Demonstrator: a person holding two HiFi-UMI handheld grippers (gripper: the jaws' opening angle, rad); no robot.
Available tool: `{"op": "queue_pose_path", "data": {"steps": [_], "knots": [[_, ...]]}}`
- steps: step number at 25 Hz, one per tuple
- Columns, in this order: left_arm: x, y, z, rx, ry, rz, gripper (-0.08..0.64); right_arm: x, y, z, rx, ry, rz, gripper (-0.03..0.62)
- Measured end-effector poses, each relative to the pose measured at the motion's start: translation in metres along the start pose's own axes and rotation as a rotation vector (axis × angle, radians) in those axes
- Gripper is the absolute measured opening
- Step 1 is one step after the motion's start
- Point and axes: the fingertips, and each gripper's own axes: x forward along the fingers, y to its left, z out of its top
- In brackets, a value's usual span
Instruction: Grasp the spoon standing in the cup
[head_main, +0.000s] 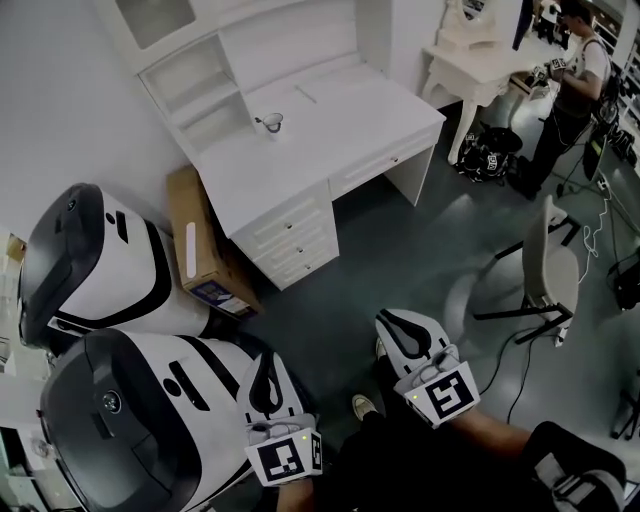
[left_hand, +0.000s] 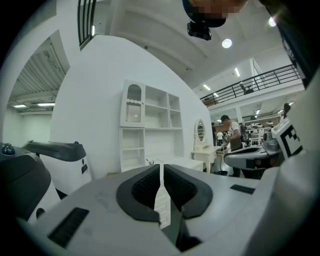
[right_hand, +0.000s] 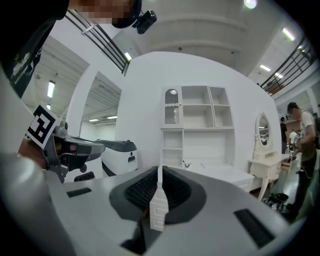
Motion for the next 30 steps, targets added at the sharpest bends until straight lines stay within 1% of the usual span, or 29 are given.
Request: {"op": "queue_pose_path", "data": {"steps": [3, 7, 10, 13, 17, 22, 26, 30], "knots": [[0.026, 0.002, 0.005, 0.015, 0.002, 0.020, 0.009, 0.022, -0.017, -0.001, 0.010, -0.006, 0.019, 0.065], [0.068, -0.002, 0.012, 0.049, 0.003, 0.045, 0.009, 0.050, -0.050, -0.002, 0.038, -0.002, 0.038, 0.064], [0.103, -0.008, 0.019, 0.074, 0.011, 0.036, 0.009, 0.069, -0.075, -0.006, 0.048, 0.022, 0.055, 0.064], [0.133, -0.014, 0.028, 0.102, 0.010, 0.038, 0.009, 0.086, -0.100, 0.000, 0.058, -0.003, 0.060, 0.064], [0.169, -0.032, 0.028, 0.080, 0.021, 0.035, 0.009, 0.098, -0.138, -0.004, 0.090, 0.031, 0.053, 0.064], [0.206, -0.053, 0.031, 0.074, 0.031, 0.003, 0.009, 0.116, -0.172, -0.001, 0.076, -0.003, 0.063, 0.064], [0.228, -0.063, 0.026, 0.110, 0.057, -0.022, 0.009, 0.135, -0.183, -0.011, 0.097, 0.044, 0.083, 0.064], [0.255, -0.053, 0.021, 0.094, 0.076, -0.032, 0.009, 0.165, -0.187, -0.011, 0.083, 0.047, 0.110, 0.064]]}}
